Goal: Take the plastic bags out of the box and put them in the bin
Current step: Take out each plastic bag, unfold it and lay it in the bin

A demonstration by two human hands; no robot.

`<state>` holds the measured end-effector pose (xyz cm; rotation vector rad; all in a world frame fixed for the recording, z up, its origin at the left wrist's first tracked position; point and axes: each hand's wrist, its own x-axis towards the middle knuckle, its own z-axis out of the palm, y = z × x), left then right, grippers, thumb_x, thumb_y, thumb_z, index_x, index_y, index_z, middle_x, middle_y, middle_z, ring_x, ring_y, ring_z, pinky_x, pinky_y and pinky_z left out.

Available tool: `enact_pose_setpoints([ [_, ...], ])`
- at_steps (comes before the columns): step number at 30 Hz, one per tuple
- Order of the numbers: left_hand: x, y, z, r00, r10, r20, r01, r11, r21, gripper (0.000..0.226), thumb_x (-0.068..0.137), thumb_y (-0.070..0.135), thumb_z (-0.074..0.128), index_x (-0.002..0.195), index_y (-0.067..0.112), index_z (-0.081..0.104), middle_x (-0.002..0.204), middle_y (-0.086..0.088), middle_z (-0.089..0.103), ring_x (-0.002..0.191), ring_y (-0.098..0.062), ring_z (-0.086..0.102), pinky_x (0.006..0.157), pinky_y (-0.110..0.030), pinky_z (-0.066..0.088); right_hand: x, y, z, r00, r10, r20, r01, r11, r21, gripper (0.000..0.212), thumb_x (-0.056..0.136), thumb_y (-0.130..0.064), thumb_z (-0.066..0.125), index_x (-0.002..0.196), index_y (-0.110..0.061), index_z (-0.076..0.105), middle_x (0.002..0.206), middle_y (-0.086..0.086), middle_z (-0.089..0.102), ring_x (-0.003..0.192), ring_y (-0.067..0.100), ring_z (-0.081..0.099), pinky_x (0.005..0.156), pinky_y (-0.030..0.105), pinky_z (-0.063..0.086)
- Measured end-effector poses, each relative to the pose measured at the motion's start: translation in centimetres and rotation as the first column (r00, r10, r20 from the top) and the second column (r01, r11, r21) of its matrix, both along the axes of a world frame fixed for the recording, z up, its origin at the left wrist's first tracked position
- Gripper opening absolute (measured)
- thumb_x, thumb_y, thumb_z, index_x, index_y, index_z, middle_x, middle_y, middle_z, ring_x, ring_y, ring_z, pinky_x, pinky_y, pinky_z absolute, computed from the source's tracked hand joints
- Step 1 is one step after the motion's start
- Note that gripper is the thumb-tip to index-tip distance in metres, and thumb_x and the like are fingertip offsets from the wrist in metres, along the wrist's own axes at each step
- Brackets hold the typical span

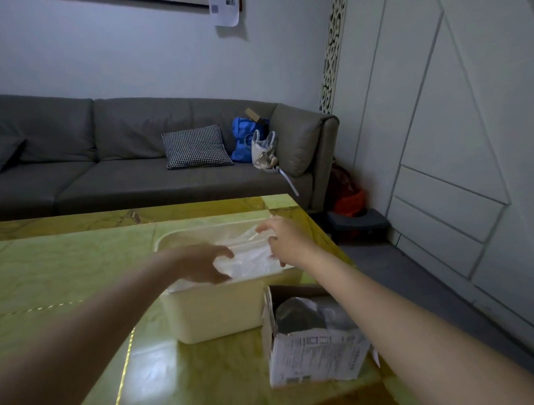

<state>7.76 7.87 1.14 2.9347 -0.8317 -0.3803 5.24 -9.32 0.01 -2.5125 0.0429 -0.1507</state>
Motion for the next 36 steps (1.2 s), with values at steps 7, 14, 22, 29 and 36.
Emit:
enact_pose_setpoints([
  [7, 1.8, -1.4, -1.0, 0.997, 0.029, -0.074, -0.012, 0.975, 0.22, 0.051, 0.092, 0.013, 0.051, 0.14, 0.029, 0.038, 0.144, -0.002, 0.039, 0.127, -0.021, 0.042, 0.102, -0.029, 0.037, 0.5, 1.0, 1.8, 0.984, 0.116, 0.135, 0.019, 0.684, -0.729, 0.023, 0.089, -0.015, 0.058, 0.112, -0.013, 0.061, 0.143, 0.011, 0.027, 0.127, 0.032, 0.028, 0.099, 0.042, 0.031],
  [14, 2.5, -1.1, -1.7, 0.996, 0.032, -0.079, -0.011, 0.965, 0.262, 0.052, 0.091, 0.016, 0.053, 0.139, 0.029, 0.037, 0.142, -0.003, 0.039, 0.123, -0.023, 0.046, 0.099, -0.029, 0.041, 1.6, 1.2, -0.4, 0.923, 0.049, -0.381, -0.251, 0.828, -0.502, 0.048, 0.092, -0.028, 0.06, 0.134, -0.009, 0.047, 0.136, 0.012, 0.046, 0.119, 0.029, 0.048, 0.097, 0.035, 0.045],
  [22, 1.3, 1.6, 1.3, 0.994, 0.095, 0.052, -0.096, 0.995, 0.032, 0.044, 0.087, 0.029, 0.061, 0.129, 0.023, 0.05, 0.133, -0.003, 0.05, 0.118, -0.022, 0.049, 0.096, -0.029, 0.038, -2.3, -0.1, 4.0, 0.989, 0.083, -0.126, -0.121, 0.935, -0.334, 0.034, 0.093, -0.028, 0.057, 0.117, -0.005, 0.061, 0.121, 0.011, 0.06, 0.107, 0.025, 0.057, 0.088, 0.034, 0.046],
  [29, -3.9, -1.2, 2.9, 0.967, -0.064, 0.247, 0.128, 0.958, -0.255, 0.022, 0.09, 0.015, 0.055, 0.111, 0.016, 0.063, 0.113, -0.003, 0.062, 0.087, -0.007, 0.051, 0.083, -0.019, 0.046, -9.3, -1.6, 4.0, 0.927, 0.028, -0.374, -0.207, 0.87, -0.448, 0.028, 0.093, -0.026, 0.058, 0.069, -0.011, 0.058, 0.067, 0.003, 0.063, 0.055, 0.013, 0.055, 0.06, 0.026, 0.048],
  [36, -8.6, -5.1, 1.3, 0.984, -0.139, 0.113, 0.164, 0.951, -0.26, 0.032, 0.092, 0.023, 0.054, 0.122, 0.015, 0.058, 0.117, -0.004, 0.062, 0.094, -0.013, 0.055, 0.078, -0.018, 0.041, -9.8, -0.4, 0.4, 0.98, -0.091, -0.176, 0.006, 0.902, -0.433, 0.016, 0.091, -0.014, 0.056, 0.103, -0.01, 0.066, 0.094, 0.005, 0.064, 0.081, 0.02, 0.06, 0.066, 0.028, 0.049],
])
